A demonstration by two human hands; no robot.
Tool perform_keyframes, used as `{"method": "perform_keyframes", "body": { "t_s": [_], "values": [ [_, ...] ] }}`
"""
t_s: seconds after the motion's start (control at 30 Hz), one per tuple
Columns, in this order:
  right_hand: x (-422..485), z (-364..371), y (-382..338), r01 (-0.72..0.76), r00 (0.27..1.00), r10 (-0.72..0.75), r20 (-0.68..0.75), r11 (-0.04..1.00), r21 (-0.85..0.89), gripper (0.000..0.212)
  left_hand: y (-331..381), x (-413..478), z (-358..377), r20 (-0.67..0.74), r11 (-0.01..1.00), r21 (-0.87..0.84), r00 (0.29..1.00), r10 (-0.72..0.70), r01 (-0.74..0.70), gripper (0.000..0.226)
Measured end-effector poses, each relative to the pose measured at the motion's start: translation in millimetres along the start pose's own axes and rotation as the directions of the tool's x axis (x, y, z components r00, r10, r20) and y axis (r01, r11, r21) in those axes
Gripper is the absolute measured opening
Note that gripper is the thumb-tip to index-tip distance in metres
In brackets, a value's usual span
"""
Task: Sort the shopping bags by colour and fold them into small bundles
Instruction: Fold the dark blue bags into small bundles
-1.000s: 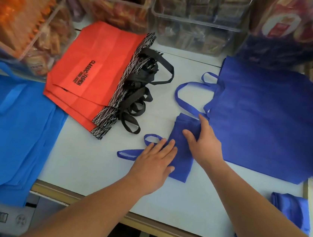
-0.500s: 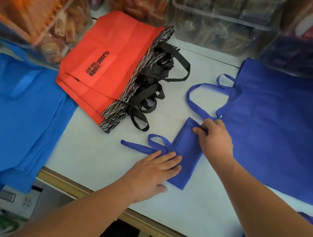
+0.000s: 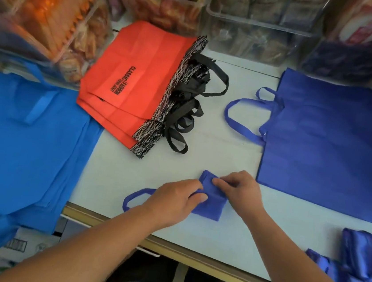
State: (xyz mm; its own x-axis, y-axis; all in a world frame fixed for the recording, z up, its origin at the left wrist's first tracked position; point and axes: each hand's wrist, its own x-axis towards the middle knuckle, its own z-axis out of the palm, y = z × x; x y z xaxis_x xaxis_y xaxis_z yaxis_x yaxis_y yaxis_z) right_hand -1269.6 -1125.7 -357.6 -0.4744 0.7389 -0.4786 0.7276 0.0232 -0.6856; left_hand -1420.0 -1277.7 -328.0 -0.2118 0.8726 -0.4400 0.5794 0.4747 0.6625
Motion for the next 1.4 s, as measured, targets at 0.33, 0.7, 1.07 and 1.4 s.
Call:
{"method": "perform_keyframes", "body": {
  "t_s": [0.33,0.7,1.07,1.4],
  "values": [
    [-47,13,12,0.069,0.996,-0.078,0.030,0.971,0.228,0.037,14,29,4,-0.081,0.941,0.319,0.992,-0.092,0.113,0.035],
    [-28,24,3,0.028,0.997,-0.016,-0.073,0.984,0.174,0.016,-50,-7,26,-0.009,0.734,0.602,0.916,0.401,-0.315,0.047],
    [-55,41,15,0.332,0.943,-0.320,0.095,0.874,-0.355,0.058,-24,-2,44,-0.066,0.945,0.149,0.950,0.305,-0.293,0.064],
    [-45,38,16,0.292,0.951,-0.203,0.235,0.841,-0.456,0.066,-45,-12,-10,-0.025,0.968,0.042,0.968,0.248,-0.247,0.009]
  ]
}}
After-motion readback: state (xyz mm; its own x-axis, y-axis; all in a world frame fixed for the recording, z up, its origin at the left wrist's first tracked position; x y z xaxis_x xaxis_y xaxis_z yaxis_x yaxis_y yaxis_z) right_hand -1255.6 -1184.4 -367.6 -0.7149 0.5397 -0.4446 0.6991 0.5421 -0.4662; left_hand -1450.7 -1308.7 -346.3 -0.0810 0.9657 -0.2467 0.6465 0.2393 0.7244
